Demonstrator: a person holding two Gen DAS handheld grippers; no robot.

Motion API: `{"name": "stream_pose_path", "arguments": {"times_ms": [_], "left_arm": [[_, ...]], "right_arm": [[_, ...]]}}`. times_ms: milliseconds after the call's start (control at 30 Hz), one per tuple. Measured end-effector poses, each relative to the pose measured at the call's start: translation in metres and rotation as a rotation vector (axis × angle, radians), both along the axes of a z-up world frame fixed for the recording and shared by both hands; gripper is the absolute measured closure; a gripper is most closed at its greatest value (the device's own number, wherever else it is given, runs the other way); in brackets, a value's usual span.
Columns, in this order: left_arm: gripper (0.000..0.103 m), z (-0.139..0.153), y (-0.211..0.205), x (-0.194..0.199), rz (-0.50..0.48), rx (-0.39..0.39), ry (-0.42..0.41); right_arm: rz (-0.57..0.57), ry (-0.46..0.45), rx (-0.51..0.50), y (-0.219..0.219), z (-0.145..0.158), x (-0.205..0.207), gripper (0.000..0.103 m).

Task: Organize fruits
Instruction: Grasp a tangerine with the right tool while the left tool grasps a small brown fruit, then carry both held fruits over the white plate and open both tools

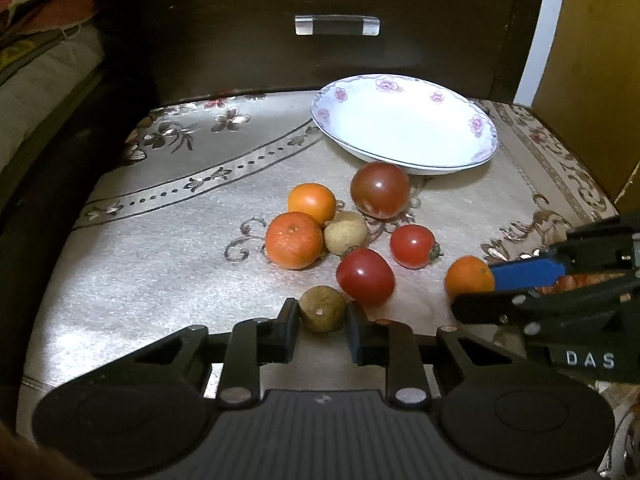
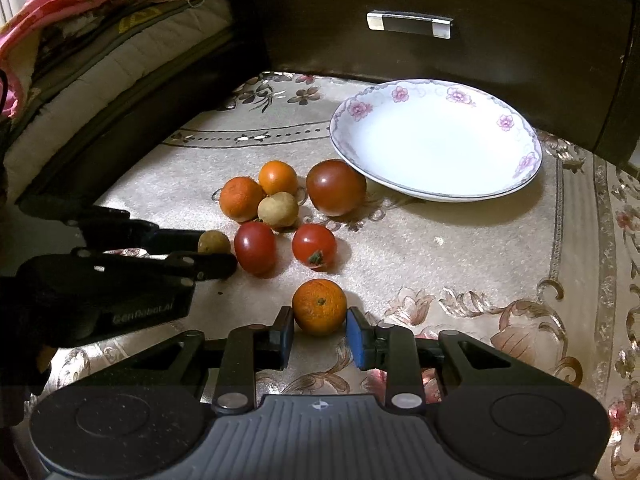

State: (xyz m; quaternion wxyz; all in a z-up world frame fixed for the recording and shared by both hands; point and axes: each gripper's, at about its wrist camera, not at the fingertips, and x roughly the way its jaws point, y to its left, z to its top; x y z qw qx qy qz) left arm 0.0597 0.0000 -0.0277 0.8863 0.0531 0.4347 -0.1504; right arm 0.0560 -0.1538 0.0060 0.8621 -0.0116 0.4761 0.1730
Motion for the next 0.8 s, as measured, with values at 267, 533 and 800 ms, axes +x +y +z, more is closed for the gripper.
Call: {"name": "stream_pose_path", "arguments": {"times_ms": [267, 533, 800], "left_arm": [[0.072, 0.015, -0.007, -0.002, -0.023, -0.043, -0.025], [0.072, 0.029, -0.022, 0.009, -0.043, -0.081, -0.041], [0.072, 0.038, -0.035, 0.035, -0.056, -0.090, -0.072]], "right_arm": [[-0.028, -0.015, 0.016, -0.007, 0.007, 0.002, 0.078], [-0.061, -0.049, 0.027, -0.012, 0.019, 0.008, 0.077], [-0.119, -0.088, 0.030, -0.025, 0.029, 0.022, 0.077]]}}
